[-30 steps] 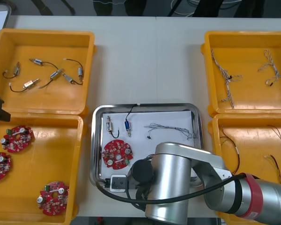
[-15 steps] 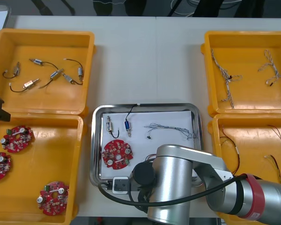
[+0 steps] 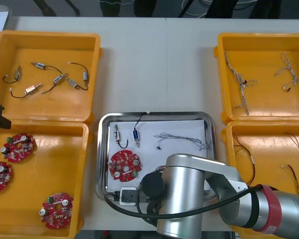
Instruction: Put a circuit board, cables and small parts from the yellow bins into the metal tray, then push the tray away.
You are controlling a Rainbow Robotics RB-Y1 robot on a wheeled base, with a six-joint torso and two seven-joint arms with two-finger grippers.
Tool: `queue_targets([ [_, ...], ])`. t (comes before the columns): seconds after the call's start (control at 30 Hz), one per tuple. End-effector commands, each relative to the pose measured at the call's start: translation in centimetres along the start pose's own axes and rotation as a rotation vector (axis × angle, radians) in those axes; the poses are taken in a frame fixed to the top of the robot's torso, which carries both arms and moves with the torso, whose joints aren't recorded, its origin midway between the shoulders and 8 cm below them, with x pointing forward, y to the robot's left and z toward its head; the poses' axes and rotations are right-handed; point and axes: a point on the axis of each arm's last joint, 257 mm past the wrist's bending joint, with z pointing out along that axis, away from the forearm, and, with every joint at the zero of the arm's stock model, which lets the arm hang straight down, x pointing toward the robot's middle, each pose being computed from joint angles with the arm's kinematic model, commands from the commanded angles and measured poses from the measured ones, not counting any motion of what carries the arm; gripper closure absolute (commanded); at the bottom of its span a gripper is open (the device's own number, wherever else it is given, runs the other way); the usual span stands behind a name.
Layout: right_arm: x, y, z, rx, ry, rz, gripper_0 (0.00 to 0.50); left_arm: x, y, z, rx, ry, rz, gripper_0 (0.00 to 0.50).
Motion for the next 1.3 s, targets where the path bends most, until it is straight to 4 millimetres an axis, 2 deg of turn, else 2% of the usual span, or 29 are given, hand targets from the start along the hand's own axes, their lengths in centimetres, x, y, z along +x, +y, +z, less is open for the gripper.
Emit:
queue_targets([
  [0.03,-0.7,-0.6,-0.5,0.022,-0.009,-0.012,0.467,-0.5,1.7,-1.4,-0.058,-0.029,0.024,0.000],
  [0.27,-0.6,-1.8,-1.0,0.043,-0.003,-0.034,0.500,-0.5,1.7,-1.4,-0.058,-0.029,0.024,0.000],
  [0.53,-0.6,-3.9,-1.4,0.070,-0.034,-0.064,0.500,-0.5,1.7,-1.4,-0.058,-0.029,0.024,0.000],
  [0.87,0.6,-5.8,-1.8,0.036,-0.027,-0.077,0.500,-0.5,1.7,-1.4,-0.058,-0.029,0.024,0.000],
  [1.07,-0.3,-7.7,-1.9,0.041,-0.015,-0.066,0.500,-0.5,1.7,-1.4,-0.058,-0.029,0.024,0.000],
  [1.3,-0.9,-8.8,-1.9,0.048,-0.016,-0.053,0.500,-0.5,1.7,-1.4,-0.058,-0.029,0.024,0.000],
])
